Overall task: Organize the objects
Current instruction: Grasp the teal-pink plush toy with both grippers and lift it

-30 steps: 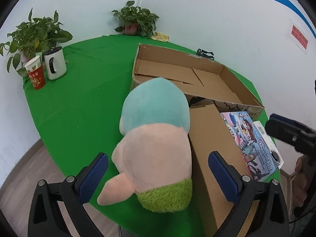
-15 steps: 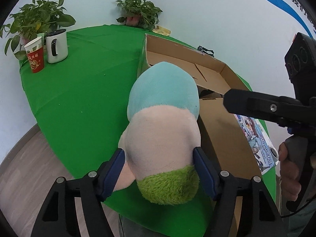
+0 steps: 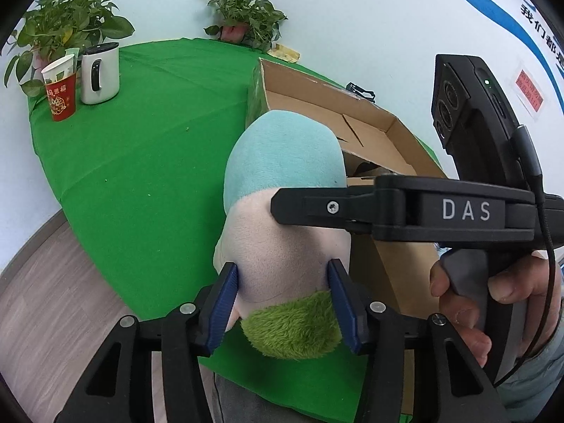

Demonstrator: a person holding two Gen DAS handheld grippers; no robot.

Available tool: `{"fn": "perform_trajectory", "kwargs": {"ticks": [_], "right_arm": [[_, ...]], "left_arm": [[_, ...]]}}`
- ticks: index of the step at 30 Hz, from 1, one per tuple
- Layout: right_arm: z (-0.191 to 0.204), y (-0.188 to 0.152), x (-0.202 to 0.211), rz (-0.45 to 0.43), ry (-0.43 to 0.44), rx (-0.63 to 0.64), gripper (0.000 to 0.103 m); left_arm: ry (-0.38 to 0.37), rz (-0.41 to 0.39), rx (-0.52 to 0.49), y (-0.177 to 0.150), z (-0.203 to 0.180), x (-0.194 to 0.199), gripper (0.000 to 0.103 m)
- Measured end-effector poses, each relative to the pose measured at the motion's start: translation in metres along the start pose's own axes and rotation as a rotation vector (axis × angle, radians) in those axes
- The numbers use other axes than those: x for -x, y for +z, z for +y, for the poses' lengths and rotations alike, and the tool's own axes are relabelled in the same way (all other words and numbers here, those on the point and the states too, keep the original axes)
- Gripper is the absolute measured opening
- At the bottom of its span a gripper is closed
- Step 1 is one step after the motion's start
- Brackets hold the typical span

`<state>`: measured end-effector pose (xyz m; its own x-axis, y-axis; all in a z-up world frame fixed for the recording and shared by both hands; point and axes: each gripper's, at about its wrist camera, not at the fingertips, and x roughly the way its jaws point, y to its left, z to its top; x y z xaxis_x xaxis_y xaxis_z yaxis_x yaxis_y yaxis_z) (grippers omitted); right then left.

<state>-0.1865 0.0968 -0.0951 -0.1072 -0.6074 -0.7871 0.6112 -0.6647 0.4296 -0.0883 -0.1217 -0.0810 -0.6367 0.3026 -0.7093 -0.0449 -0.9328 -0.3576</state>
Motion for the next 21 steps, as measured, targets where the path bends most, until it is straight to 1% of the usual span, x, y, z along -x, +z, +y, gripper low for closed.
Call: {"fn": "perform_trajectory", "kwargs": {"ticks": [3, 5, 8, 9, 11, 12, 13, 15, 17, 19, 21], "right_arm": [[0.003, 0.001, -0.003, -0.003, -0.014, 0.013, 0.084], [0.006, 0.001, -0.008, -0.001, -0.035, 0.031, 0.084], [0.004, 0.002, -0.009, 0.002, -0.034, 0.022, 0.084], [0.004, 0.003, -0.01, 0.001, -0.034, 0.019, 0.084], [0.003, 0.004, -0.011, -0.006, -0.032, 0.011, 0.081], [0.003, 0.005, -0.012, -0.007, -0.032, 0.008, 0.08], [0.004, 0.005, -0.012, -0.008, -0.034, 0.009, 0.079], [0.006, 0.005, -0.012, -0.01, -0.042, 0.014, 0.079], [0.007, 0.004, -0.012, -0.014, -0.044, 0.016, 0.078], [0.008, 0.003, -0.012, -0.02, -0.045, 0.029, 0.077], [0.007, 0.001, -0.012, -0.028, -0.042, 0.034, 0.074]], "left_arm": [[0.0, 0.006, 0.0, 0.001, 0.0, -0.002, 0.048], [0.004, 0.011, 0.01, 0.003, 0.001, -0.004, 0.051], [-0.002, 0.013, 0.028, 0.004, 0.002, -0.005, 0.058], [-0.003, 0.021, 0.026, 0.004, 0.002, -0.005, 0.063], [-0.002, 0.039, 0.008, 0.004, -0.001, -0.006, 0.065], [0.003, 0.043, -0.001, 0.003, -0.003, -0.008, 0.071], [0.006, 0.048, -0.004, 0.003, -0.004, -0.01, 0.073], [0.021, 0.056, -0.001, -0.001, -0.008, -0.013, 0.073], [0.027, 0.059, 0.006, -0.001, -0.007, -0.015, 0.071], [0.025, 0.059, 0.012, -0.003, -0.008, -0.016, 0.064], [0.025, 0.058, -0.011, -0.004, -0.01, -0.015, 0.06]]}}
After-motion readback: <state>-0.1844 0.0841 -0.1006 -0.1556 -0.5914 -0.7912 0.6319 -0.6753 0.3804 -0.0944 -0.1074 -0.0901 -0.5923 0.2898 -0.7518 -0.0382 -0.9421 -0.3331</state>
